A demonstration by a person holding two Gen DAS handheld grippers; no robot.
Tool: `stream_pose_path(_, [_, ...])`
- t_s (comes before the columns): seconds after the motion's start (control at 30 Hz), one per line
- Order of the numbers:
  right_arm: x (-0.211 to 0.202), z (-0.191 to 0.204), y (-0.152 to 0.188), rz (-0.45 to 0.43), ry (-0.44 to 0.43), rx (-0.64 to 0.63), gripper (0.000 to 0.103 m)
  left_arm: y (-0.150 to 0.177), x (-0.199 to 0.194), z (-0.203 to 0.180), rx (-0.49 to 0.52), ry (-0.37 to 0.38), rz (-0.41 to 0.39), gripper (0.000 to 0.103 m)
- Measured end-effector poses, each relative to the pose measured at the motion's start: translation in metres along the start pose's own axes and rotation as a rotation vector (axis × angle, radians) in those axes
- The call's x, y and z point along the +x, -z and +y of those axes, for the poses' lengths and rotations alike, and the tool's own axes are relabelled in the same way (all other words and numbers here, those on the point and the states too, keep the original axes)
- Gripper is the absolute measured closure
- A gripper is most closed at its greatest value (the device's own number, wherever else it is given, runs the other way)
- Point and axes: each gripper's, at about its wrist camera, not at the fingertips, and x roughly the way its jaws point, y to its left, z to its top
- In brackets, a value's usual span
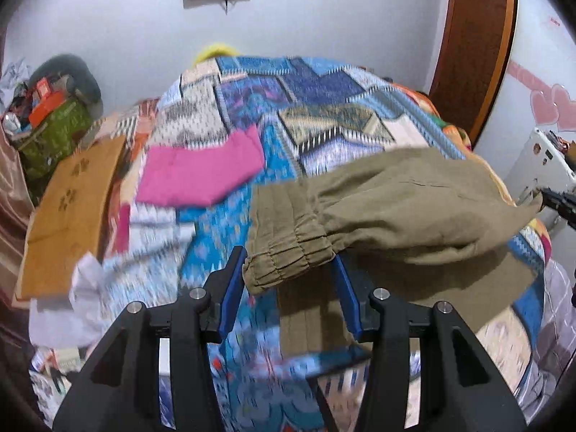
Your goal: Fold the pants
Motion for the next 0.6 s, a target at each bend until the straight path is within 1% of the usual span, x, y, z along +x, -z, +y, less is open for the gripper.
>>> stream_pose_path(0.1, [0.005, 0.006, 0.026, 0.061, -0.005, 0.020, 0.092, 0.020, 0.003, 0.000, 0.000, 0.000, 0.035, 0.054])
stream_pose_path(0.17, [0.008, 0.010, 0.041, 0.095, 0.009, 0.016, 0.092, 0.032, 0.006, 0.000, -0.006, -0.004, 0.069, 0.054])
stream_pose_path(0.27, [0.012, 0.015, 0.058, 0.146, 0.036, 0.011, 0.090, 0.047, 0.009, 0.003, -0.012, -0.044, 0.111, 0.054])
stream_pose_path(0.33, [0.012, 0.013, 0.067, 0.168, 0.056, 0.028, 0.090, 0.055, 0.006, 0.007, -0.028, -0.052, 0.122, 0.054])
stream_pose_path(0.47, [0.004, 0.007, 0.078, 0.196, 0.069, 0.055, 0.088, 0.058, -0.008, 0.013, -0.048, -0.068, 0.116, 0.054])
stream_pose_path(0.57, [-0.008, 0.008, 0.081, 0.196, 0.088, 0.059, 0.087, 0.049, -0.025, 0.012, -0.045, -0.069, 0.082, 0.054])
stream_pose_path(0.6, [-0.013, 0.010, 0.079, 0.188, 0.089, 0.055, 0.084, 0.044, -0.030, 0.010, -0.040, -0.065, 0.068, 0.054])
